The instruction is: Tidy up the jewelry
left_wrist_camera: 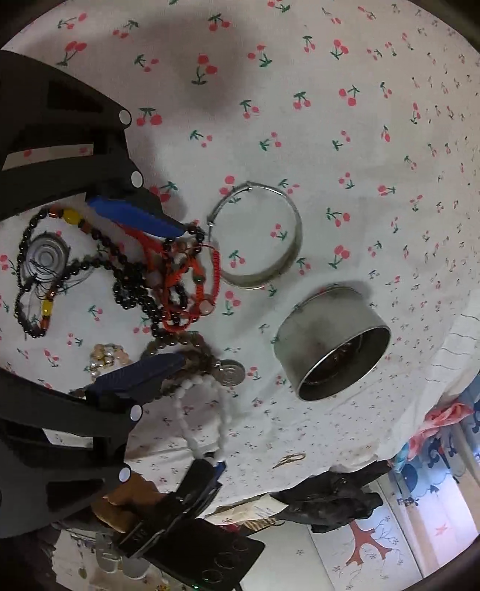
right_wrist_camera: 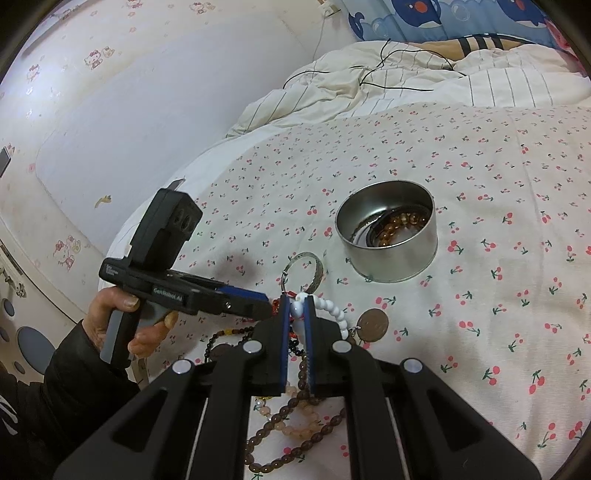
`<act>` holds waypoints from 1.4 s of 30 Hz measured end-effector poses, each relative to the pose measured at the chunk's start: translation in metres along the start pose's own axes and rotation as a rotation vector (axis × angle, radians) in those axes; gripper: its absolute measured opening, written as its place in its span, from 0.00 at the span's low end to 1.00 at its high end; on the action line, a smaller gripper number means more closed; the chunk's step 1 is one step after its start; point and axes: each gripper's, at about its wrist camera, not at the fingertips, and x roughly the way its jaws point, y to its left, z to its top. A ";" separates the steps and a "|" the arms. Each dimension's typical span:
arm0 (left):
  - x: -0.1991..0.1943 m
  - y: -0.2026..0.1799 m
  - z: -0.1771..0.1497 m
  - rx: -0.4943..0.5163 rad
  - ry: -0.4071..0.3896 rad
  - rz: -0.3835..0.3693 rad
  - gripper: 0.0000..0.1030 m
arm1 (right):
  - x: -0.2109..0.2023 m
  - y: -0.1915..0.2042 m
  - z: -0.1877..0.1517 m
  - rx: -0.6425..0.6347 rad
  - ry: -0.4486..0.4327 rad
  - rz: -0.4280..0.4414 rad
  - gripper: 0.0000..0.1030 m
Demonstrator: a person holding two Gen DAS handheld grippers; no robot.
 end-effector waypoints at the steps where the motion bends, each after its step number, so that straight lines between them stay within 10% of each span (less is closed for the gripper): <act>1: 0.002 0.001 0.001 -0.009 -0.003 -0.002 0.60 | 0.000 0.000 0.000 0.000 0.000 0.001 0.08; 3: 0.005 0.000 0.001 -0.008 0.000 -0.003 0.54 | 0.000 0.000 0.000 0.000 0.000 0.003 0.08; 5: 0.008 -0.007 0.002 0.021 0.005 0.005 0.23 | 0.000 0.000 0.000 0.001 -0.001 0.004 0.08; 8: 0.008 -0.011 0.001 0.036 -0.016 0.022 0.04 | 0.000 0.001 0.000 0.004 -0.002 0.006 0.08; 20: -0.021 -0.020 0.003 0.065 -0.121 0.019 0.03 | -0.002 0.005 0.000 -0.013 0.001 0.009 0.09; 24: -0.030 -0.019 0.004 0.068 -0.147 0.003 0.04 | 0.005 0.023 -0.005 -0.129 0.089 0.039 0.61; 28: -0.038 -0.018 0.004 0.063 -0.169 -0.027 0.04 | 0.022 0.050 -0.022 -0.307 0.171 -0.034 0.60; 31: -0.031 -0.028 0.000 0.128 -0.161 0.164 0.04 | 0.039 0.055 -0.036 -0.374 0.249 -0.093 0.49; 36: -0.043 -0.029 -0.002 0.117 -0.185 0.055 0.04 | 0.058 0.044 -0.047 -0.393 0.325 -0.188 0.13; 42: -0.054 -0.019 -0.002 0.082 -0.220 0.024 0.04 | 0.045 0.039 -0.039 -0.348 0.281 -0.140 0.08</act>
